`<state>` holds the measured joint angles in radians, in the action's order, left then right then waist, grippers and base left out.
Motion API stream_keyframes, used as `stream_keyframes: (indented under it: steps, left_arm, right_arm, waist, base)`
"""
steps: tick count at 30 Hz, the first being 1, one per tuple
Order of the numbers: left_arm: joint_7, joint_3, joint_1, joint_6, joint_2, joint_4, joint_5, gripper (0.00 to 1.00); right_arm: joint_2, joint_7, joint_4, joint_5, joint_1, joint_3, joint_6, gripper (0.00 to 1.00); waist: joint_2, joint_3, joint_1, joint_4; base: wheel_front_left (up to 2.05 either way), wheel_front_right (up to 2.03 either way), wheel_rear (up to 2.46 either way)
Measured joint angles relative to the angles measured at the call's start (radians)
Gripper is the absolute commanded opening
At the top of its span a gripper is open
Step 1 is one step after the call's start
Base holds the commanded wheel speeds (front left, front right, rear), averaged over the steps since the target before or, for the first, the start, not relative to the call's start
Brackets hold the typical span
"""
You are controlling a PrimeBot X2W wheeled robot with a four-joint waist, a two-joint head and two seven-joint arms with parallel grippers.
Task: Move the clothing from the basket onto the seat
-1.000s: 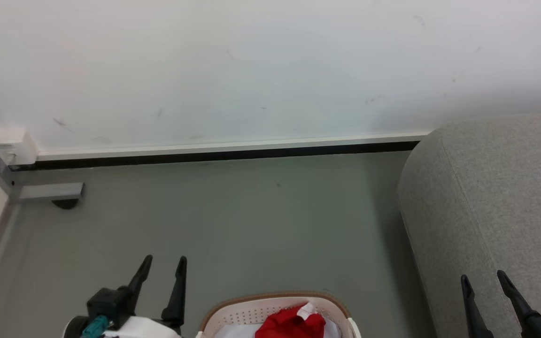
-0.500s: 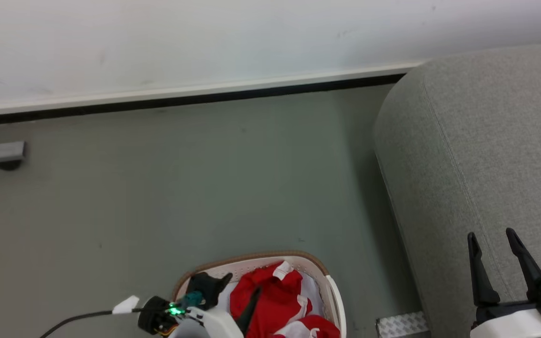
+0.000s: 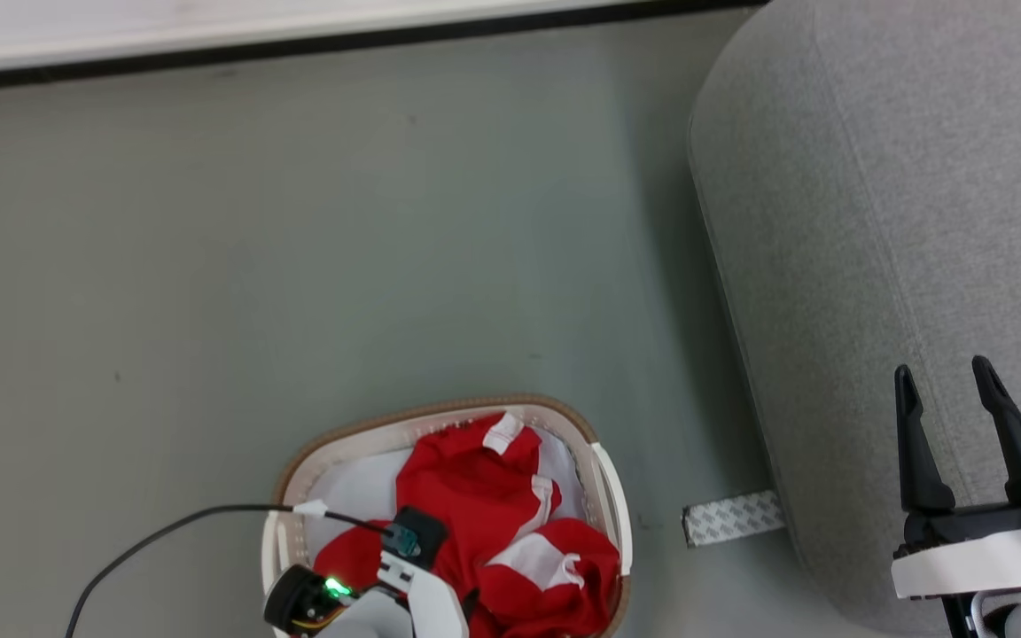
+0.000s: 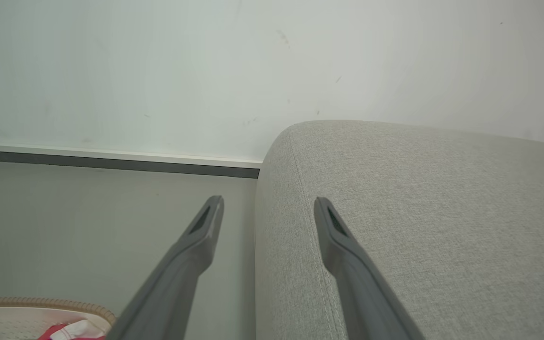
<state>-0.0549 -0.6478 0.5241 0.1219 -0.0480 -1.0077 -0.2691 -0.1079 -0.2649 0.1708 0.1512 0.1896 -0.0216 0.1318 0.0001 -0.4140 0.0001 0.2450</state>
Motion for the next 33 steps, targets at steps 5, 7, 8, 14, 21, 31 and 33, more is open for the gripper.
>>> stream_keyframes:
  steps: [5, 7, 8, 14, 21, 31, 33]
  left_arm:
    - [-0.016, -0.041, 0.046, -0.031, 0.0, -0.025, -0.047, 1.0]
    - [-0.017, -0.06, 0.069, -0.044, 0.001, -0.034, -0.057, 1.0]
    - [-0.019, -0.067, 0.081, -0.053, 0.001, -0.043, -0.06, 1.0]
    - [-0.022, -0.101, 0.135, -0.084, 0.001, -0.104, -0.073, 1.0]
    - [-0.02, -0.139, 0.19, -0.096, 0.0, -0.158, -0.077, 1.0]
    - [-0.042, -0.191, 0.259, -0.097, 0.0, -0.215, -0.069, 0.0]
    - [-0.045, -0.193, 0.261, -0.09, 0.001, -0.221, -0.074, 0.0]
  right_arm:
    - [0.001, 0.0, -0.015, 0.003, 0.026, 0.006, 0.0, 1.0]
    - [0.001, 0.0, -0.021, 0.004, 0.035, 0.01, 0.0, 1.0]
    - [0.001, 0.0, -0.026, 0.005, 0.037, 0.012, 0.0, 1.0]
    - [0.004, 0.0, -0.046, 0.007, 0.059, 0.022, 0.0, 1.0]
    - [0.012, 0.0, -0.072, 0.011, 0.079, 0.026, 0.0, 1.0]
    - [0.031, 0.0, -0.097, 0.026, 0.117, 0.035, 0.0, 1.0]
    - [0.035, 0.0, -0.092, 0.027, 0.117, 0.035, 0.0, 1.0]
  waist:
    - [0.0, -0.068, 0.0, 0.007]
    - [0.0, -0.095, 0.0, 0.007]
    - [0.0, -0.108, 0.0, 0.007]
    - [0.0, -0.179, 0.0, 0.006]
    - [-0.0001, -0.251, -0.0001, 0.01]
    - [0.0, -0.346, 0.0, 0.019]
    - [0.0, -0.342, 0.0, 0.02]
  base:
    - [0.0, 0.0, 0.0]
    - [0.0, 0.0, 0.0]
    - [0.0, 0.0, 0.0]
    - [0.0, 0.0, 0.0]
    - [0.0, 0.0, 0.0]
    - [0.0, 0.0, 0.0]
    - [0.0, 0.0, 0.0]
